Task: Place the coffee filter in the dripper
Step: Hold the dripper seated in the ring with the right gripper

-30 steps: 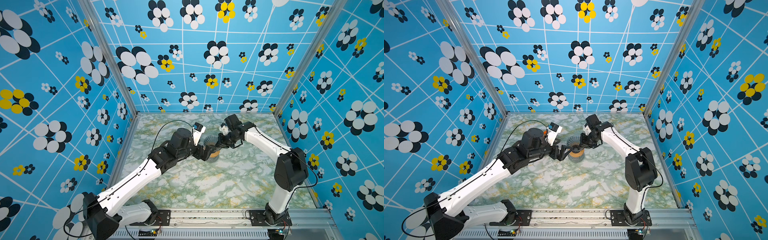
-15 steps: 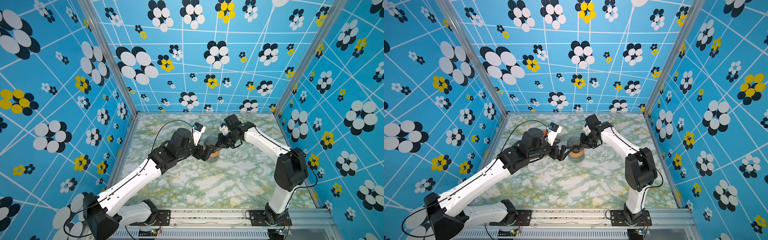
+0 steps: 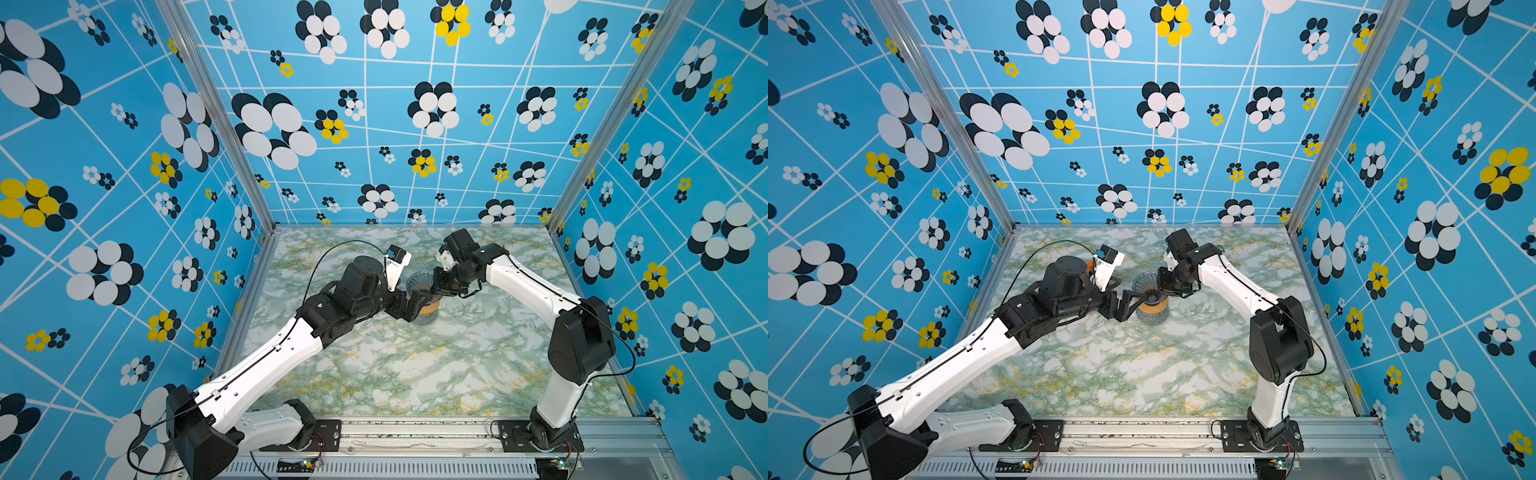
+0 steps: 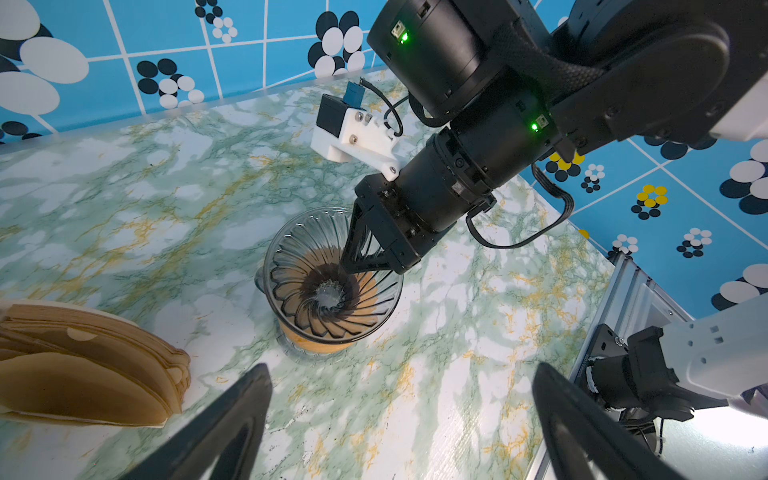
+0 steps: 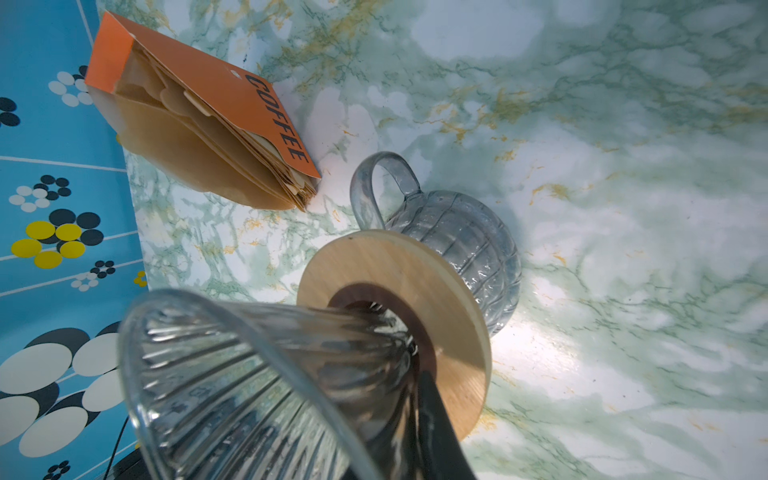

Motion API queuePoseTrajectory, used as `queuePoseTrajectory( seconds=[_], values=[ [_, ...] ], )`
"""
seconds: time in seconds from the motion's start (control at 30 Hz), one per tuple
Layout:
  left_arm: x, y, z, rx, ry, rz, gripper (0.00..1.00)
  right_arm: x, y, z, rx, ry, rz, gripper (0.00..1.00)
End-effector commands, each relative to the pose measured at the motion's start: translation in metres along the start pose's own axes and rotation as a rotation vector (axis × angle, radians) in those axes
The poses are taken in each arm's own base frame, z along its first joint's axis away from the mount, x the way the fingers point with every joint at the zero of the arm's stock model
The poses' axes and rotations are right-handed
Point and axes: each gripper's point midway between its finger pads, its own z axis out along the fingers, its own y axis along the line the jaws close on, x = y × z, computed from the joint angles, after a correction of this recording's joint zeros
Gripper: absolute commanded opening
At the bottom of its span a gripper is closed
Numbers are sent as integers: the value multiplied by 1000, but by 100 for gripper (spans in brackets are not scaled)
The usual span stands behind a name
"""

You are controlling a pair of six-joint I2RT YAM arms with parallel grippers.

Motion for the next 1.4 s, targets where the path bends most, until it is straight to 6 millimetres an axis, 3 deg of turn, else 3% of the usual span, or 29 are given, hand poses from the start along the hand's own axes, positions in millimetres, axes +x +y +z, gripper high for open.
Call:
queuePoseTrajectory(
  seconds=[0.0, 0.33, 1.03, 1.37],
  values=[
    [-2, 3, 0, -4, -11, 6, 99, 0, -3, -8, 33, -15, -12, 13],
    [-1, 3, 2, -5, -4, 4, 99, -1, -1, -7, 21, -18, -7, 17],
    [-1, 5, 3, -6, -1, 1, 99, -1, 1, -9, 5, -41, -10, 13],
    [-1, 5, 3, -6, -1, -2, 99, -2, 3, -8, -6, -46, 0, 18]
  ],
)
